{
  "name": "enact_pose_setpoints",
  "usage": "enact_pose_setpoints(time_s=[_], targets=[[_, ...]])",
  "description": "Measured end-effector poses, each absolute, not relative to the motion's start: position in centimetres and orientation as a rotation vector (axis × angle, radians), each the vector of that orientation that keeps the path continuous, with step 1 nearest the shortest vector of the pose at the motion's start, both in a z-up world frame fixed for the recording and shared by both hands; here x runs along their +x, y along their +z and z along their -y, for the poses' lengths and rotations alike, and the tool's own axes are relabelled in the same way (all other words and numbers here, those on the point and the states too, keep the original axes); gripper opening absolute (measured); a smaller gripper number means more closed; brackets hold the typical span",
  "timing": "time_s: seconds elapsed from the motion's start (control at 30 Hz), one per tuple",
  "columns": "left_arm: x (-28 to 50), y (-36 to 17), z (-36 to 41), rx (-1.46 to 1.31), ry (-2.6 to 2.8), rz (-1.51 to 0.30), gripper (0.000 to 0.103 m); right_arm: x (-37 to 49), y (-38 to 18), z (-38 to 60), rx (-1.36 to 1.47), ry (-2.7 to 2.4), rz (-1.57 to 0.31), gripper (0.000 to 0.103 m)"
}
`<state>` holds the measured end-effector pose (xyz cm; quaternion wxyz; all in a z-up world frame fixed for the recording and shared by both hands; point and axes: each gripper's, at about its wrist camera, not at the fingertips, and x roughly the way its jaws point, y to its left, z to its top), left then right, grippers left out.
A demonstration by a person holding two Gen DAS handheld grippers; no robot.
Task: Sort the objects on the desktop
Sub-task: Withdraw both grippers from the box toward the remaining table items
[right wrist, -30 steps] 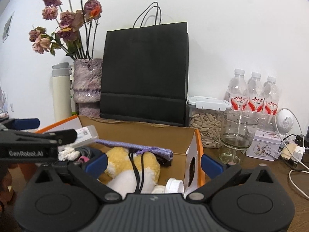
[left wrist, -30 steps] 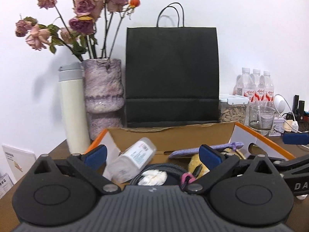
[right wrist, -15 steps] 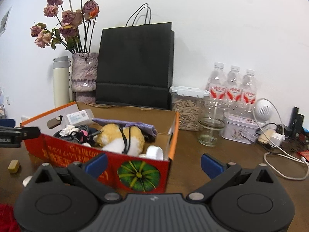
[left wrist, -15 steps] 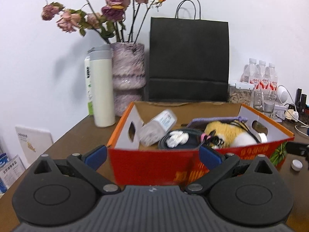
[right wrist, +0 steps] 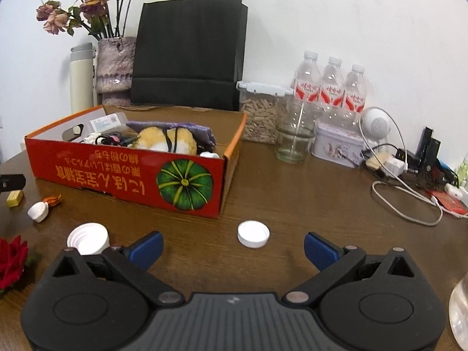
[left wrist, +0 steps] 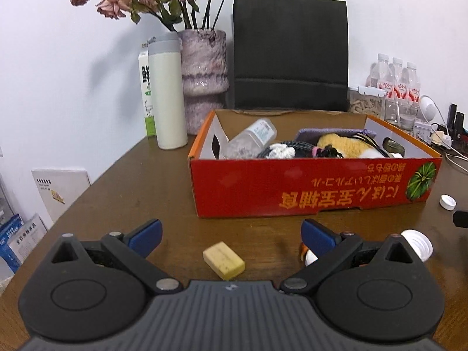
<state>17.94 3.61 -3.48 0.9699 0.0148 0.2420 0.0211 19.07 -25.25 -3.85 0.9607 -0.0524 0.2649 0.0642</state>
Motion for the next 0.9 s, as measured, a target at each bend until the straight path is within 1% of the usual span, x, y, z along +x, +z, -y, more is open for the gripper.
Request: enact_pose_setpoints(time_s=[0.23,0.43,0.73,0.9], targets=[[17.5,-3.8,-2.8,0.045,-0.034,-0.533,0.103,19.8,-4.4,26.0,-0.071,0.116,-0.605,0.103],[18.2,-4.2,-3.6,0.023,0.039,-0.567,0.103,20.9,-5.2,26.4,-0.033,0.125,-0.699,0.103],[19.8,-5.2,-6.1,-0.066,0.116,-0.687,0.103,21.4,-5.3,26.5,-0.019,0.132,-0.701,0.103],[19.9,-5.3,-5.9,-0.042,0.126,-0.695,0.103,22.5,-5.3,26.6,-0.014,0.124,-0.703,0.103]])
